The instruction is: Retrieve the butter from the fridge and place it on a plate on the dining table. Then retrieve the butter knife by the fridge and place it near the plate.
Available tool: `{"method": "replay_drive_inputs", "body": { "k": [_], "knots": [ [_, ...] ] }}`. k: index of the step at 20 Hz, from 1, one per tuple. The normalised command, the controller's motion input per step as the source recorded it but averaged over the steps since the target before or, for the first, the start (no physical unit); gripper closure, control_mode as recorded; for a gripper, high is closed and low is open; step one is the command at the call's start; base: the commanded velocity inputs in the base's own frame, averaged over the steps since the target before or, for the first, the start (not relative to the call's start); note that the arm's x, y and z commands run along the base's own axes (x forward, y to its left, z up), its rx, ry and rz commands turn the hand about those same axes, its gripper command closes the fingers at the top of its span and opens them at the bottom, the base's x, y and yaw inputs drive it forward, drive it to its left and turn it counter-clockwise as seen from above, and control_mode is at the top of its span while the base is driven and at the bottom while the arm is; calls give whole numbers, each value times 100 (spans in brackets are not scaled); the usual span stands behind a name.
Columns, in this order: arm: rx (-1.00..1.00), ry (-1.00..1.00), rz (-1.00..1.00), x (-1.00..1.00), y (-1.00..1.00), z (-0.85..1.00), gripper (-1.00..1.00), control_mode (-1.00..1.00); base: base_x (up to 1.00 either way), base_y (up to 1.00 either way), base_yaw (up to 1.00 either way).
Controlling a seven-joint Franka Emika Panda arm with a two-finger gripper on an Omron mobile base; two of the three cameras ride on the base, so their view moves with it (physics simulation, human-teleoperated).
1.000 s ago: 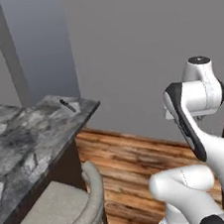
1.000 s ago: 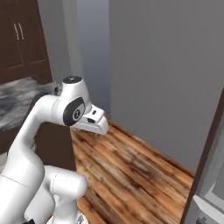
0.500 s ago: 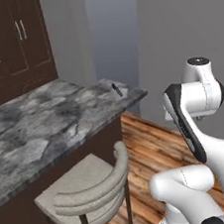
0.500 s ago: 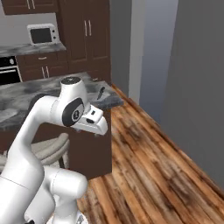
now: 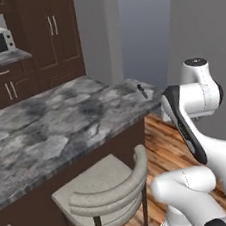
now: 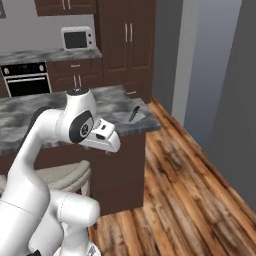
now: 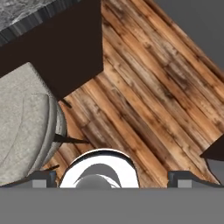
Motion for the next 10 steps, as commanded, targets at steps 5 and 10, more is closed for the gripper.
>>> {"method": "replay_drive_inputs", "body": {
  "k": [5, 10],
  "knots": [
    [0, 0, 0, 0, 0, 0, -100, 100, 89, -21, 17],
    [0, 0, 0, 0, 0, 0, -100, 100, 25, -51, 25]
  ]
}}
